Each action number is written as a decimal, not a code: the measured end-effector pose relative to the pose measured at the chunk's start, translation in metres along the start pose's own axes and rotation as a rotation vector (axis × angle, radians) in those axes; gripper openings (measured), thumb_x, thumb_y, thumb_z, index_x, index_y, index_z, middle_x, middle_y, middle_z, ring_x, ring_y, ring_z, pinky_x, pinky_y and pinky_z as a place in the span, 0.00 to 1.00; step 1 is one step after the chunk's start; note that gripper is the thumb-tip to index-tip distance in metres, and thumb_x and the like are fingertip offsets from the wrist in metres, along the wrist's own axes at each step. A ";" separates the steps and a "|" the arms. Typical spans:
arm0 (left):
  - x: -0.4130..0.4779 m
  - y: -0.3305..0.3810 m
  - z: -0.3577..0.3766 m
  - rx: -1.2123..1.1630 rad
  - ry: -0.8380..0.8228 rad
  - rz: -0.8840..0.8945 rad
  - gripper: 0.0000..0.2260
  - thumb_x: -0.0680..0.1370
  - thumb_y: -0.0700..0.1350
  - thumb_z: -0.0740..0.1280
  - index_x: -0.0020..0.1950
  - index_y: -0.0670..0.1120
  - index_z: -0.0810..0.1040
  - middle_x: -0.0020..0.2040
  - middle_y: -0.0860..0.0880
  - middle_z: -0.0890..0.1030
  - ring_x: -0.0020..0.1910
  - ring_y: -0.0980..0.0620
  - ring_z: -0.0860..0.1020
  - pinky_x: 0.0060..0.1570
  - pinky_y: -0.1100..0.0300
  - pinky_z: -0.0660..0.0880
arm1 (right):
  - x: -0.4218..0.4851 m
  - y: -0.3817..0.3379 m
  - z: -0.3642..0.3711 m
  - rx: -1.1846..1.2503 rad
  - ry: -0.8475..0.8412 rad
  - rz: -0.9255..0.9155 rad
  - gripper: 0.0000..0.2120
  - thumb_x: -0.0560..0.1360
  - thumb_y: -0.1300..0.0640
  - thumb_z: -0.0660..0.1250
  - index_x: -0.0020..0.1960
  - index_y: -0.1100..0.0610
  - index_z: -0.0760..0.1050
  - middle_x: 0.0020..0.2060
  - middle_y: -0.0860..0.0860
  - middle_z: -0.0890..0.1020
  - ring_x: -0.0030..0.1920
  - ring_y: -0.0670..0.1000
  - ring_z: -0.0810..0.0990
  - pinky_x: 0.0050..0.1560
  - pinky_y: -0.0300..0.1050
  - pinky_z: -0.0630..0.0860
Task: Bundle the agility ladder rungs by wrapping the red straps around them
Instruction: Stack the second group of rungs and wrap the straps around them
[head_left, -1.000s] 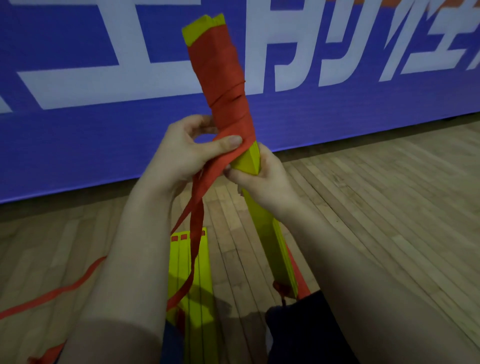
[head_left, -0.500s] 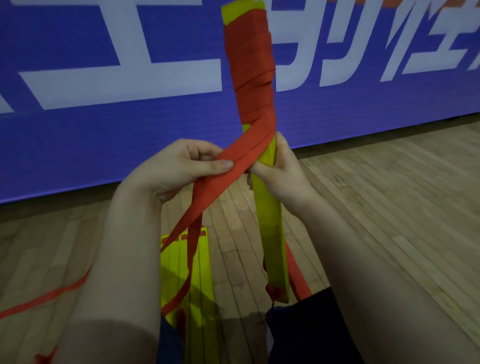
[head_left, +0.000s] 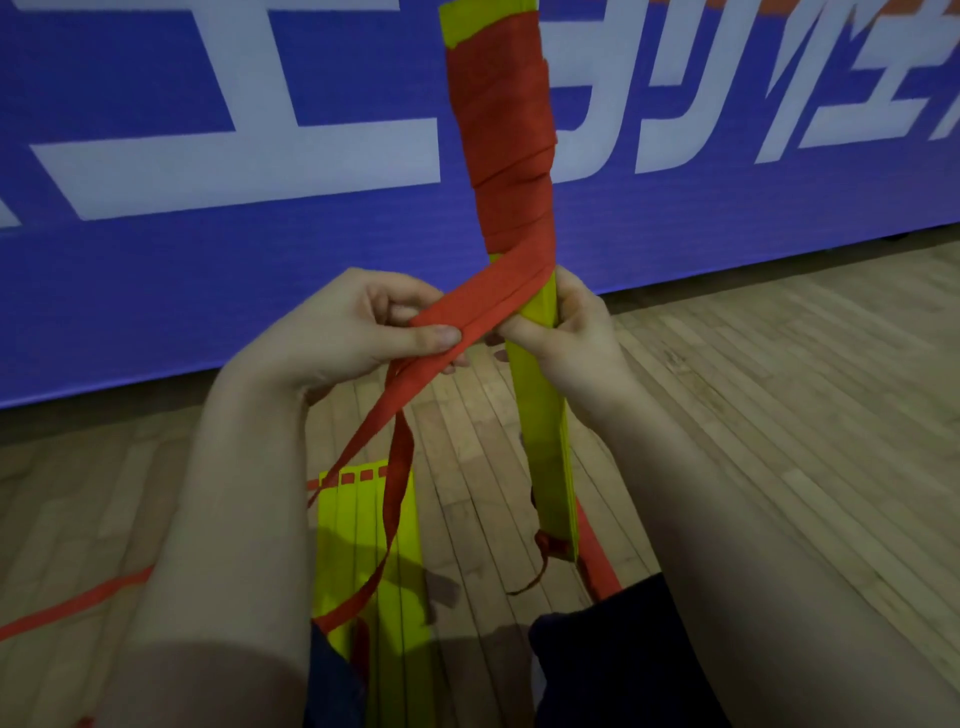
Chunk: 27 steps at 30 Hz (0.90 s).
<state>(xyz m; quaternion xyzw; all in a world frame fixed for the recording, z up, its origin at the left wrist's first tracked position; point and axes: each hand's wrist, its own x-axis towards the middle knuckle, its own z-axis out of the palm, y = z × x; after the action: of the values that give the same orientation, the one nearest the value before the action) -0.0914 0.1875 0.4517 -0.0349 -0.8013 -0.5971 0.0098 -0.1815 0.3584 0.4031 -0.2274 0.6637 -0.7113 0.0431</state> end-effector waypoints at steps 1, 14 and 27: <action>0.000 -0.001 0.001 0.024 -0.003 0.006 0.09 0.70 0.41 0.71 0.49 0.44 0.82 0.42 0.43 0.85 0.41 0.51 0.84 0.42 0.63 0.79 | 0.000 0.000 0.000 -0.001 0.009 -0.006 0.15 0.70 0.68 0.73 0.55 0.68 0.75 0.45 0.70 0.80 0.45 0.70 0.80 0.47 0.65 0.78; 0.013 -0.012 0.002 -0.226 0.282 0.016 0.03 0.65 0.44 0.72 0.36 0.48 0.85 0.31 0.50 0.82 0.29 0.56 0.79 0.32 0.66 0.76 | 0.001 -0.001 -0.006 0.186 -0.268 0.083 0.13 0.66 0.66 0.75 0.49 0.58 0.79 0.37 0.48 0.84 0.41 0.46 0.81 0.52 0.48 0.78; 0.034 -0.025 0.018 -0.460 0.285 0.062 0.12 0.67 0.40 0.70 0.50 0.43 0.79 0.41 0.48 0.84 0.38 0.54 0.83 0.40 0.62 0.79 | -0.005 -0.007 0.023 0.252 -0.277 0.256 0.10 0.69 0.66 0.72 0.35 0.56 0.73 0.23 0.49 0.71 0.23 0.46 0.69 0.25 0.39 0.65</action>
<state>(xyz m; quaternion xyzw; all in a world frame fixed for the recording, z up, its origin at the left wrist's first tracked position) -0.1266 0.1986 0.4244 0.0239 -0.6338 -0.7617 0.1327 -0.1666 0.3397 0.4091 -0.2299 0.5805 -0.7394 0.2519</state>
